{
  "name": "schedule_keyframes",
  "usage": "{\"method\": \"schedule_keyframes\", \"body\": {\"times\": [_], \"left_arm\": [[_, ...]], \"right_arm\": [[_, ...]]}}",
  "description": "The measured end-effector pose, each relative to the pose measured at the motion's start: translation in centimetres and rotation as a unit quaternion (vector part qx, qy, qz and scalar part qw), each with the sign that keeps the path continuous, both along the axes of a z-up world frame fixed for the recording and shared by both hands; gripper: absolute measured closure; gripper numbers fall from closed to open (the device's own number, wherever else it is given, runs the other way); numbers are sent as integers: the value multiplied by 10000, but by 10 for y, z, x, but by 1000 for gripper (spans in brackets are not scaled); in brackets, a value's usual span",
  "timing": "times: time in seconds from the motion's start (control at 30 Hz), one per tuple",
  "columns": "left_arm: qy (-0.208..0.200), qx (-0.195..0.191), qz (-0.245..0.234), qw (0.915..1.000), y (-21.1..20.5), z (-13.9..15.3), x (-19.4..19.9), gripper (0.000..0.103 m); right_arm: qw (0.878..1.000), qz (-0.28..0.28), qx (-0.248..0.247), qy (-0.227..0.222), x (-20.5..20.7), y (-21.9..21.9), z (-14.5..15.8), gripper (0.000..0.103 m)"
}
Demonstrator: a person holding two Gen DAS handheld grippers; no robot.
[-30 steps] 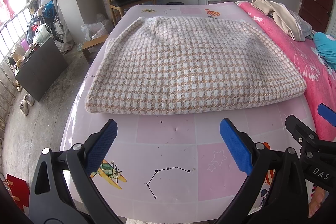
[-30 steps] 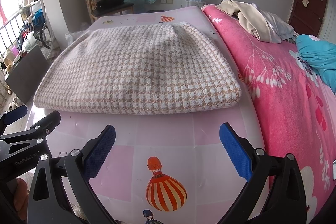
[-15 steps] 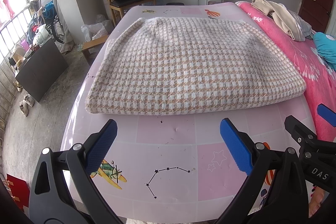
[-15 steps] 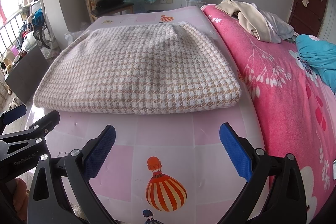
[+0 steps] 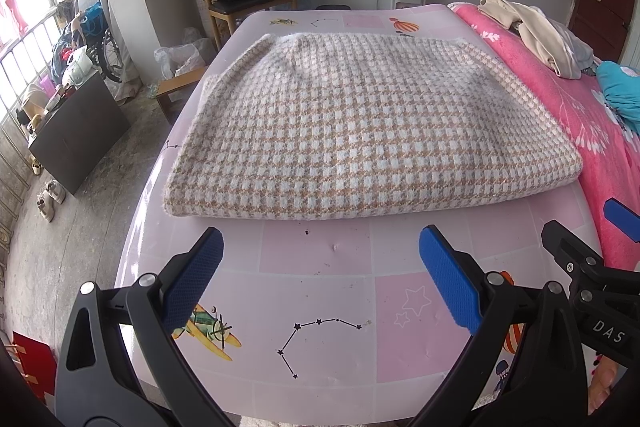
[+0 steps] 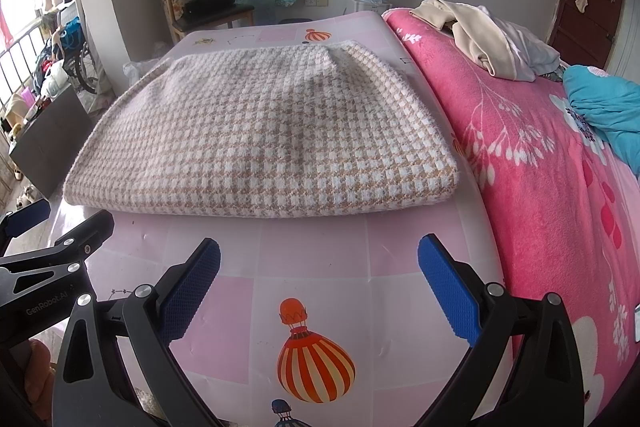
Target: Fold large clothes
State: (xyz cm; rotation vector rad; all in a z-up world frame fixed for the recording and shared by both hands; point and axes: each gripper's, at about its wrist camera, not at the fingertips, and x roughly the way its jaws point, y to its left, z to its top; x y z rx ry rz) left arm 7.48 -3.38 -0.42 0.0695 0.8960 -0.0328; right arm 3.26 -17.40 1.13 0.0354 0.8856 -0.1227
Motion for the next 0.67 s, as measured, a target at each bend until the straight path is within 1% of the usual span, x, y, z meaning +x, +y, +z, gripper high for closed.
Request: {"method": "schedule_keyframes", "body": {"times": [0.67], "left_arm": [[5,-16,3,10000,0,2,-1,8]], "right_arm": [[10000,-6,-2,5,0,-1,0,6]]}}
